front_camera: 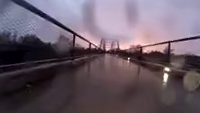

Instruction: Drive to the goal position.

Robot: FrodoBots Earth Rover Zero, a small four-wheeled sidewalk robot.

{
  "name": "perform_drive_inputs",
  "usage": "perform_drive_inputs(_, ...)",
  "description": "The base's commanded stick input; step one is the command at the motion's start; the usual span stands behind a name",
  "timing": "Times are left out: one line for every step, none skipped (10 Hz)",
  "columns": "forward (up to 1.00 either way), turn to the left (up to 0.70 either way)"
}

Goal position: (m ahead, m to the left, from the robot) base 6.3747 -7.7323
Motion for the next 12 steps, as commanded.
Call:
perform_drive_inputs(0.7,0.0)
perform_drive_inputs(0.7,0.0)
perform_drive_inputs(0.7,0.0)
perform_drive_inputs(0.7,0.0)
perform_drive_inputs(0.7,0.0)
perform_drive_inputs(0.7,0.0)
perform_drive_inputs(0.7,0.0)
perform_drive_inputs(0.7,0.0)
perform_drive_inputs(0.7,0.0)
perform_drive_inputs(0.7,0.0)
perform_drive_inputs(0.7,0.0)
perform_drive_inputs(0.7,0.0)
